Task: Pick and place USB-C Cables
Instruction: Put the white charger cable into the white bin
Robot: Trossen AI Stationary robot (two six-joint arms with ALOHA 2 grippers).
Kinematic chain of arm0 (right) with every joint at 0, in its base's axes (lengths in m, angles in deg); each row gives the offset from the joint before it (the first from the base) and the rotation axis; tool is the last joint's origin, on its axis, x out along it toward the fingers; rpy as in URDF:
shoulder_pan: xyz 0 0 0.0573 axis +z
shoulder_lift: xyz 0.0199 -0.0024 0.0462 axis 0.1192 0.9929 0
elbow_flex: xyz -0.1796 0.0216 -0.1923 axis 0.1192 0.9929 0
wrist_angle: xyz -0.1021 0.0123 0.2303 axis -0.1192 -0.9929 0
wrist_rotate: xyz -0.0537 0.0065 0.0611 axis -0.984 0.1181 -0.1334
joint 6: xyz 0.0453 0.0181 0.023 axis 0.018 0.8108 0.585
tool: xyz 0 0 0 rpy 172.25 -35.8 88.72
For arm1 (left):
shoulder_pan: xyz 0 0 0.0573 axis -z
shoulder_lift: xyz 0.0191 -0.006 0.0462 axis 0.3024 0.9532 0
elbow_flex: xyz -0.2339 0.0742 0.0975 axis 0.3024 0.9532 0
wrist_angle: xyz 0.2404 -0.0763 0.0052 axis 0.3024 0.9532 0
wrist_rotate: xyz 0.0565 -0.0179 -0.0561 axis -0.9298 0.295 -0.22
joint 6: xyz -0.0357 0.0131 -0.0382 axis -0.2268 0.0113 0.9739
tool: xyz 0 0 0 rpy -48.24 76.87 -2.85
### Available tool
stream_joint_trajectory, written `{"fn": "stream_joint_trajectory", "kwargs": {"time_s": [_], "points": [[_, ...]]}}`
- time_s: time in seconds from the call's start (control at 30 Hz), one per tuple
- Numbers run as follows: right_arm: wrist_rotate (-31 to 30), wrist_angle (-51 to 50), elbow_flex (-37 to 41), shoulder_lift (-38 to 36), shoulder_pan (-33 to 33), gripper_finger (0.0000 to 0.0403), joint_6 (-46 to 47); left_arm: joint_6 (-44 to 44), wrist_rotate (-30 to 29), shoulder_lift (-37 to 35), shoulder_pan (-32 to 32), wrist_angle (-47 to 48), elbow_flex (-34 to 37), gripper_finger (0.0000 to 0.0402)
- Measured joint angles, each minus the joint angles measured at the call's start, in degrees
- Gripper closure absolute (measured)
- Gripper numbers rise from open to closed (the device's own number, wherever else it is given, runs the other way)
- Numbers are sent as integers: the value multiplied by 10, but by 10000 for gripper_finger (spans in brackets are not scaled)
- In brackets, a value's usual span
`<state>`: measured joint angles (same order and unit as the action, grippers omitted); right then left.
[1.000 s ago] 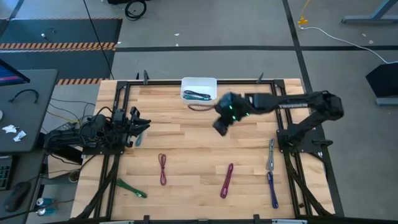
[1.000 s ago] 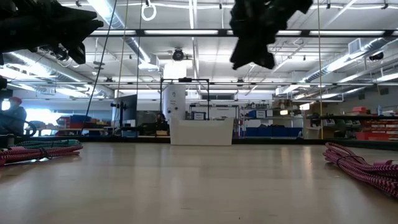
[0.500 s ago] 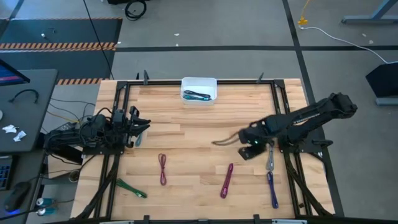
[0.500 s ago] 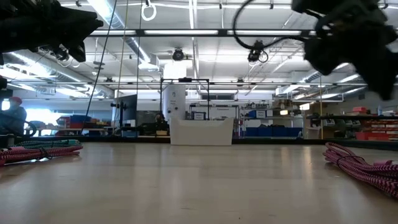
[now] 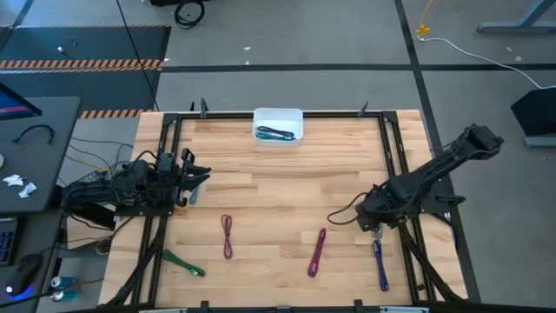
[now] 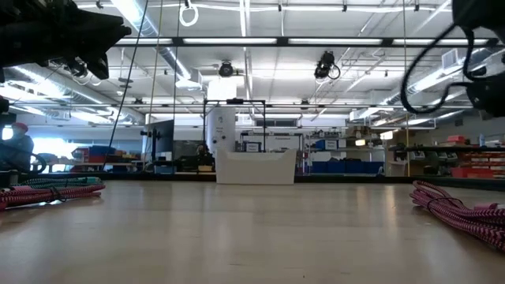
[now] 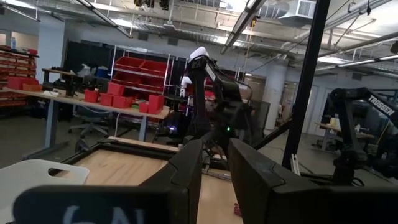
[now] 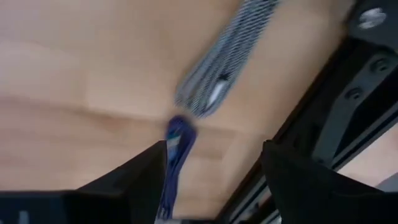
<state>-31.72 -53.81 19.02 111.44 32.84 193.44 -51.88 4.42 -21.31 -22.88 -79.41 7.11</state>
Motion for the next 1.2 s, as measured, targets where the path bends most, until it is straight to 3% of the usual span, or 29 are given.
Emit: {"fn": "stream_joint_trajectory", "kwargs": {"time_s": [0.47, 0.6, 0.77, 0.83, 0.9, 1.03, 1.2], "points": [[-108, 135, 129, -2, 17, 195, 151, 0, 0, 0, 0, 0, 0, 318], [-121, 136, 130, -2, 17, 250, 123, 2, 0, 0, 0, 1, 0, 317], [-133, 146, 130, -2, 17, 354, 83, 1, -15, 0, 0, 4, 0, 312], [-134, 140, 125, -1, 17, 382, 65, 2, -29, 0, 0, 5, 0, 311], [-146, 115, 109, 2, 15, 383, 41, 2, -42, 0, 0, 5, 0, 311], [-231, 87, 37, 4, -14, 385, -49, 2, -61, 0, 0, 5, 0, 314], [-350, 151, -66, 3, -105, 387, -326, 6, -71, 0, 0, 5, 0, 316]]}}
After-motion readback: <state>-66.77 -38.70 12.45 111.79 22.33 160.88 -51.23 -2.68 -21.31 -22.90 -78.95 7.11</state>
